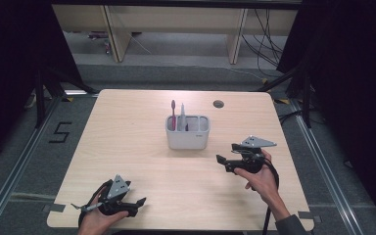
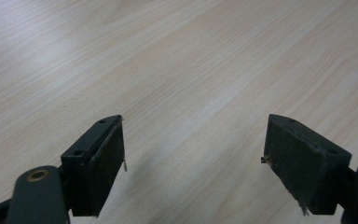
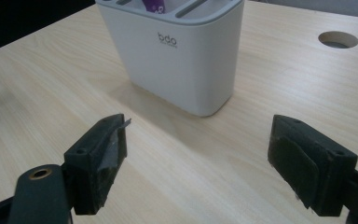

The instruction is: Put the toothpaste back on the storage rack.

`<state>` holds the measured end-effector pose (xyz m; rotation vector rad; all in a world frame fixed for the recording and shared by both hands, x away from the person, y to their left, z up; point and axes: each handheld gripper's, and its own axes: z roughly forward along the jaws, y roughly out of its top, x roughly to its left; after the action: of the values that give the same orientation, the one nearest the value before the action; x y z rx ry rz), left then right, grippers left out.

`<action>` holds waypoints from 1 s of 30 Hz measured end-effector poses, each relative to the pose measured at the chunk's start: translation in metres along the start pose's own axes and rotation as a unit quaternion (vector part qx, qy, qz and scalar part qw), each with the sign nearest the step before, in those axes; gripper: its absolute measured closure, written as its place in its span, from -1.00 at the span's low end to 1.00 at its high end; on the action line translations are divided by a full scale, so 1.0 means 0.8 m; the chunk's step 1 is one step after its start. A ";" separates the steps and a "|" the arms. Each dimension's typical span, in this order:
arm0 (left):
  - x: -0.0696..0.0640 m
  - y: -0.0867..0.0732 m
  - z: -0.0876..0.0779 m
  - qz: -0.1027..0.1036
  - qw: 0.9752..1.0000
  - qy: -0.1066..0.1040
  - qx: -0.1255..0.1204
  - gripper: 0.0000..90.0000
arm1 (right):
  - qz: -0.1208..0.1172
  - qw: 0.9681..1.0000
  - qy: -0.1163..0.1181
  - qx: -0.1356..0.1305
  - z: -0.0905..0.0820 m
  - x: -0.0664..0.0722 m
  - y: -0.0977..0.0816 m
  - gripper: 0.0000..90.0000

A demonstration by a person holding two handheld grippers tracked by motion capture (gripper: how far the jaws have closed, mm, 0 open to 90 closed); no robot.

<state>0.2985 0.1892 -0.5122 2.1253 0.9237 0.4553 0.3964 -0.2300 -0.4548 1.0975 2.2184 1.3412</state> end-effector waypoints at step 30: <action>-0.004 0.005 0.010 0.010 1.000 -0.019 0.000 -0.56 | 0.008 0.999 0.002 0.042 -0.022 0.014 -0.048 -0.58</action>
<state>0.3028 0.1807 -0.5146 2.1380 0.8826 0.4223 0.3611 -0.2419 -0.4775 1.1441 2.2922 1.2691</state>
